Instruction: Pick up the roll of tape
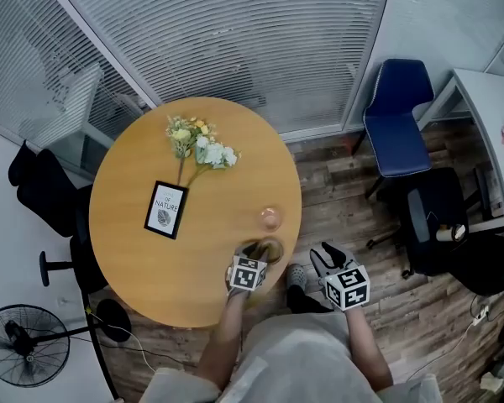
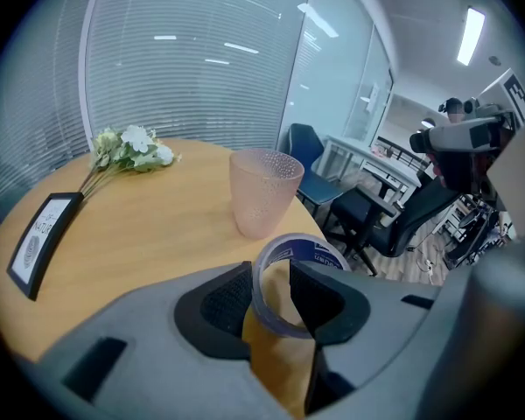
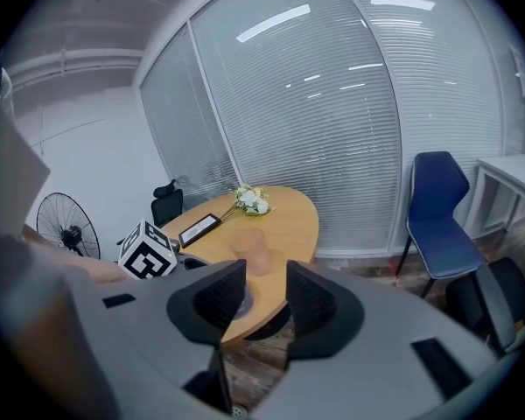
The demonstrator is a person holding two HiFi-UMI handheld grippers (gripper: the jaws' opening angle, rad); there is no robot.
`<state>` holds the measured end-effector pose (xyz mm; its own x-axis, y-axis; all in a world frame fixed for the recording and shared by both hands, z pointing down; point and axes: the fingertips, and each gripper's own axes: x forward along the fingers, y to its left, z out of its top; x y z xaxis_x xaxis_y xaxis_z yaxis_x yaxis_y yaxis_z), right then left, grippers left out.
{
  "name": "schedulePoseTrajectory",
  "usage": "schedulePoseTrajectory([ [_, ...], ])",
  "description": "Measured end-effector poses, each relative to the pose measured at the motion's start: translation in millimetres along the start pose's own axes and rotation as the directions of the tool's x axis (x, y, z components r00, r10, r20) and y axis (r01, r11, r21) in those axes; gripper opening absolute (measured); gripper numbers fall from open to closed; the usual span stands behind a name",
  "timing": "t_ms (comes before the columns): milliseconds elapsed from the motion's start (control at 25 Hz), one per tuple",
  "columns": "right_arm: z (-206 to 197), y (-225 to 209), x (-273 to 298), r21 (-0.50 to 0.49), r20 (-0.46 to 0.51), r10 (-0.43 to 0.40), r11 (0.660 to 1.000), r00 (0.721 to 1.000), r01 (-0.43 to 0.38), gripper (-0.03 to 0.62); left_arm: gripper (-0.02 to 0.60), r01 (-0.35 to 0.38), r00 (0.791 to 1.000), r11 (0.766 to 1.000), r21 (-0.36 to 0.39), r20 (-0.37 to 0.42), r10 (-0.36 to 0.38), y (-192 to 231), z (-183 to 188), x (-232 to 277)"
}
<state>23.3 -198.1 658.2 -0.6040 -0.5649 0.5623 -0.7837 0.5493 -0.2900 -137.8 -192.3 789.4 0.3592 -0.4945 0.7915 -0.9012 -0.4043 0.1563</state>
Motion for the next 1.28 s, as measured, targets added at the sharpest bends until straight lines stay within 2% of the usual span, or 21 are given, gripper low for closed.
schedulePoseTrajectory([
  [440,2.2,-15.3,-4.7,0.039,0.025,0.020,0.999,1.000,-0.020,0.141,0.133,-0.033,0.999,0.999,0.023,-0.028,0.034,0.2,-5.2,7.6],
  [800,-11.6,-11.5,-0.7,0.057,0.001,0.048,0.997,0.999,-0.048,0.141,0.133,-0.070,0.997,0.997,0.027,-0.023,0.070,4.5,-5.4,16.6],
  [960,-19.4,-11.5,-1.7,0.060,-0.008,0.047,0.997,0.999,-0.046,0.141,0.133,-0.065,0.996,0.997,0.039,-0.056,0.068,3.5,-7.9,17.1],
  [1280,-17.6,-16.8,-5.4,0.071,0.005,0.037,0.997,0.999,-0.038,0.140,0.124,-0.050,0.997,0.998,0.039,-0.062,0.052,3.3,-8.5,19.7],
])
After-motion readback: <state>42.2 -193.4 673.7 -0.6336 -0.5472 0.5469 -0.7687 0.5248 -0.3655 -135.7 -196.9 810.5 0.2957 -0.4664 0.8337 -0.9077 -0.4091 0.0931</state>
